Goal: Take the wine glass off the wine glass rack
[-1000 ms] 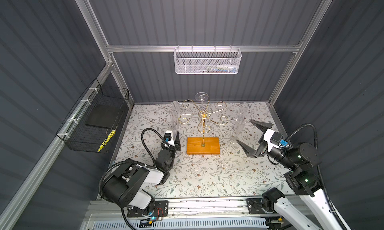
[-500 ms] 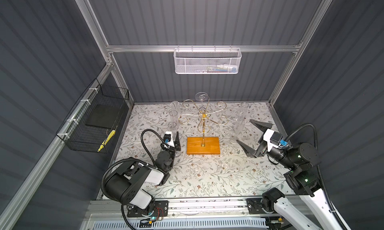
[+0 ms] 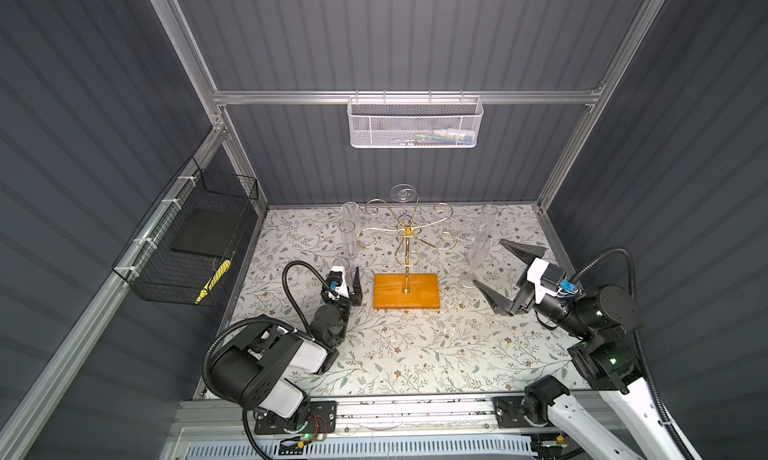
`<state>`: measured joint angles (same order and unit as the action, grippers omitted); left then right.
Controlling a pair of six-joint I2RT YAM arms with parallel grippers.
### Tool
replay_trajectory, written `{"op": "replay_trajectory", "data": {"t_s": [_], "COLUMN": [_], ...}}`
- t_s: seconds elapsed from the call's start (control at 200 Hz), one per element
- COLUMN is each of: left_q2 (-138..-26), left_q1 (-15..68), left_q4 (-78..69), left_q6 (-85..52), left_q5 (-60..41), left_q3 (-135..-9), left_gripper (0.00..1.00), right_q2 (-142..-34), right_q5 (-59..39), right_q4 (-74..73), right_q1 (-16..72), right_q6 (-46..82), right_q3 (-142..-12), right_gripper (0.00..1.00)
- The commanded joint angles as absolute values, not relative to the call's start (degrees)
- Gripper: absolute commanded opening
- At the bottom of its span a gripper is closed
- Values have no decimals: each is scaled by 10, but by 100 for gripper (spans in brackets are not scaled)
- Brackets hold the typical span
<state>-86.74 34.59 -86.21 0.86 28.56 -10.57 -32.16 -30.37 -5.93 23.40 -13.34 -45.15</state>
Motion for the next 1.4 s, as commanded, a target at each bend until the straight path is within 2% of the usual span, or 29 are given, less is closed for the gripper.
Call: {"op": "replay_trajectory", "data": {"t_s": [0.0, 0.295, 0.575, 0.64, 0.725, 0.885, 1.226, 1.396], "left_q2": [-856, -822, -711, -683, -656, -609, -468, -428], "left_q1": [350, 350, 350, 350, 349, 350, 350, 350], "left_q4": [-875, -843, -671, -614, -554, -500, -202, -100], "left_q6": [10, 5, -15, -25, -27, -31, -41, -46], "left_q5": [295, 298, 295, 285, 265, 250, 196, 157], "left_q3": [-95, -90, -99, -108, -122, -127, -230, -283], "left_gripper": [62, 65, 76, 81, 99, 100, 100, 100], "right_q2": [-314, -314, -298, -296, -293, -288, -279, -284], "right_q5": [-300, -301, -300, -300, -301, -302, -253, -222], "right_q4": [-67, -66, -53, -53, -52, -50, -36, -34], "right_q1": [233, 233, 233, 233, 233, 233, 233, 233], "right_q6": [-140, -139, -138, -138, -138, -135, -93, -57], "right_q3": [-452, -454, -454, -454, -454, -455, -480, -499], "right_gripper": [99, 99, 99, 99, 99, 99, 99, 99]}}
